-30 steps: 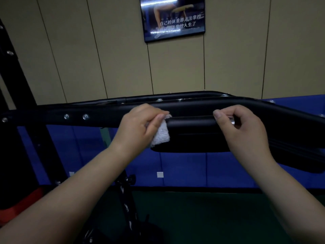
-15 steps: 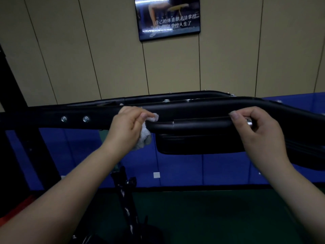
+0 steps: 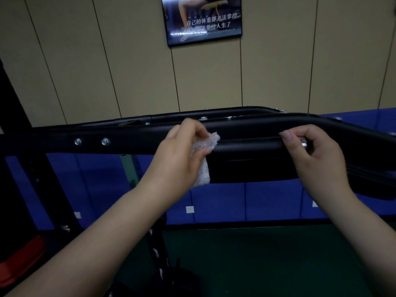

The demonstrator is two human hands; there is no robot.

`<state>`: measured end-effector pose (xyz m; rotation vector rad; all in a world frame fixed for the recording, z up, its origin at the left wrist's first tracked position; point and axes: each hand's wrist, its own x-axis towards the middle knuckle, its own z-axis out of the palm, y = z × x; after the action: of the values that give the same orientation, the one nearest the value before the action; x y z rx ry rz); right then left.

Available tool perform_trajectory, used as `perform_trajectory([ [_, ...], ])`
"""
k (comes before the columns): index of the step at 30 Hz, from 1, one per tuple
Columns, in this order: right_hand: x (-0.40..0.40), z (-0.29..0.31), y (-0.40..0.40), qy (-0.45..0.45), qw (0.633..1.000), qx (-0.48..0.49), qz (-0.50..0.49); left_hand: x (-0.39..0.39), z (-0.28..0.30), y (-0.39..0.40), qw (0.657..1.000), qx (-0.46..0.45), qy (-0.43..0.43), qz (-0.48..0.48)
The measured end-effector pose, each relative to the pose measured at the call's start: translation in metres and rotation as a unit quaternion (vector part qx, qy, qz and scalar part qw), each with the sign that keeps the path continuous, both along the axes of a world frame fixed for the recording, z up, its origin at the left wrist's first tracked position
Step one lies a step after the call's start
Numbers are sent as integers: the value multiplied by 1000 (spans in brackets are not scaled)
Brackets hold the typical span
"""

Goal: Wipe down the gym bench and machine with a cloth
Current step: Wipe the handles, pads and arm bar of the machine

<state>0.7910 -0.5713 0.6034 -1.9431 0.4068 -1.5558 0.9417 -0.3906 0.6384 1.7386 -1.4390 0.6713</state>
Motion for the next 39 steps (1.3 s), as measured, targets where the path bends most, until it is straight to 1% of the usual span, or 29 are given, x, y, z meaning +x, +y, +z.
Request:
perform_trajectory([
  [4, 0, 1, 0, 0, 1000, 1, -4, -1, -14, 17, 1000, 7, -4, -11],
  [8, 1, 0, 0, 2, 1000, 7, -7, 2, -6, 14, 997, -66, 28, 15],
  [10, 0, 0, 1, 5, 1000, 11, -9, -2, -3, 5, 997, -52, 44, 27],
  [12, -3, 2, 3, 6, 1000, 21, -6, -10, -7, 2, 999, -21, 42, 11],
  [13, -5, 2, 4, 9, 1000, 25, -2, -14, -10, 6, 998, -16, 58, -11],
  [15, -10, -4, 8, 25, 999, 41, -1, -21, -19, 18, 990, -9, 124, -69],
  [16, -12, -10, 11, 34, 998, 60, -2, -24, -27, 24, 982, -6, 163, -96],
  [18, -13, -33, 19, 49, 990, 128, 8, -25, -47, 31, 963, -9, 238, -128],
  [19, -11, -47, 24, 64, 985, 162, 16, -24, -58, 31, 954, -14, 270, -130],
  [21, -8, -73, 36, 113, 974, 193, 45, -24, -78, 26, 935, -20, 329, -132],
  [23, -5, -88, 49, 152, 956, 220, 121, -26, -94, 18, 918, -19, 371, -138],
  [24, -4, -92, 54, 172, 938, 246, 173, -27, -101, 13, 915, -19, 379, -140],
  [25, -3, -95, 59, 191, 911, 280, 234, -29, -109, 9, 913, -15, 383, -142],
  [26, -2, -97, 64, 198, 876, 321, 301, -32, -117, 5, 910, -5, 388, -148],
  [27, -1, -101, 67, 192, 840, 360, 358, -36, -123, 2, 904, 8, 396, -161],
  [28, 0, -105, 70, 181, 816, 384, 393, -40, -128, -1, 894, 22, 411, -176],
  [29, 0, -109, 71, 171, 808, 392, 405, -43, -134, -3, 882, 34, 431, -187],
  [31, 1, -120, 72, 158, 817, 398, 386, -45, -142, -3, 863, 47, 467, -186],
  [32, 1, -125, 71, 147, 821, 407, 373, -44, -145, -3, 863, 48, 475, -166],
  [34, 1, -134, 67, 127, 821, 421, 364, -38, -153, -1, 871, 60, 479, -90],
  [35, 1, -137, 66, 115, 819, 428, 364, -35, -156, -1, 869, 72, 487, -56],
  [36, 1, -139, 64, 100, 817, 434, 367, -33, -159, 0, 858, 86, 506, -34],
  [39, 2, -147, 63, 57, 807, 453, 375, -30, -168, -1, 802, 147, 578, -29],
])
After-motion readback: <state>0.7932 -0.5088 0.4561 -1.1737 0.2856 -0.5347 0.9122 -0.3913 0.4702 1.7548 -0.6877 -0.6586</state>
